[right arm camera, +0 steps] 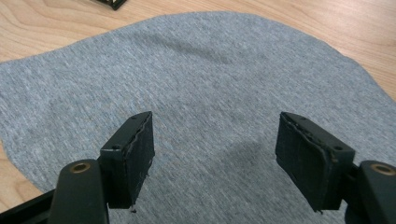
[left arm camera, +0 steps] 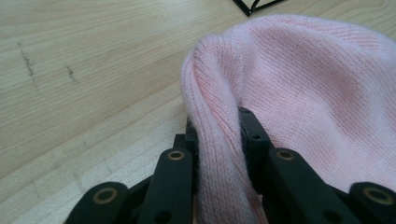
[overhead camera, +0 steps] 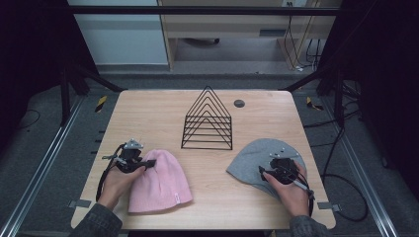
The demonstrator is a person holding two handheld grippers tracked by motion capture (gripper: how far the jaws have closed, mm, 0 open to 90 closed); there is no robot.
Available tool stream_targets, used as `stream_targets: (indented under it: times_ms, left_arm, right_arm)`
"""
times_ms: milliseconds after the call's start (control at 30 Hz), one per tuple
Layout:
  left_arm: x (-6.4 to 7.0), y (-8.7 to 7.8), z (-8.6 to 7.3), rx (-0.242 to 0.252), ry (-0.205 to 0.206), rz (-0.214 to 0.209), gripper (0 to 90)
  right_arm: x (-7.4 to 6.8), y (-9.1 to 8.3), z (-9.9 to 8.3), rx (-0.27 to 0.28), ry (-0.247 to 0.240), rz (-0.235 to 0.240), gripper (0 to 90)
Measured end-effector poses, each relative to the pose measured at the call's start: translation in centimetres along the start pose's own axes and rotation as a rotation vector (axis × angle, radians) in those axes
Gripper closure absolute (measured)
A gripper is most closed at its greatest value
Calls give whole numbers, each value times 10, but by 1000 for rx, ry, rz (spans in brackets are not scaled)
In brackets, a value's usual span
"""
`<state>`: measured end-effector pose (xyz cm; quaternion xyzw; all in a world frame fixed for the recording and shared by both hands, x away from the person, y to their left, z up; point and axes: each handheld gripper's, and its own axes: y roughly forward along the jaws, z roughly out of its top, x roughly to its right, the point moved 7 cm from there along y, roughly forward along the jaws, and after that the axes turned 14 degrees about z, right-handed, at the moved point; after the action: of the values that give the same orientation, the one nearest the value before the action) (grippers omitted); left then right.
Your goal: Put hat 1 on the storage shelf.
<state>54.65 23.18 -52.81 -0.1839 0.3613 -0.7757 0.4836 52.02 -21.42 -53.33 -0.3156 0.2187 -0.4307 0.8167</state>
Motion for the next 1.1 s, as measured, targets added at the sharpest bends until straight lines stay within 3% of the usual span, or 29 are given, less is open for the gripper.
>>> stream_targets:
  times_ms: [167, 367, 467, 667, 800, 1100]
  left_arm:
    - [1, -20, 10, 74, 35, 25, 785]
    - [16, -68, 39, 238, 98, 59, 788]
    - [26, -93, 57, 293, 153, 69, 789]
    - [37, -132, 97, 336, 253, 73, 788]
    - [35, -145, 120, 362, 271, 86, 788]
    - [34, -172, 161, 428, 226, 70, 787]
  right_arm:
    - [-2, -4, 2, 19, 9, 3, 271]
    - [-13, -13, 7, 76, 9, 29, 232]
    - [-24, -21, 19, 120, -11, 56, 220]
    - [-63, -38, 49, 176, -117, 164, 222]
    - [-84, -46, 66, 163, -178, 200, 233]
    - [-137, -45, 121, 157, -265, 338, 327]
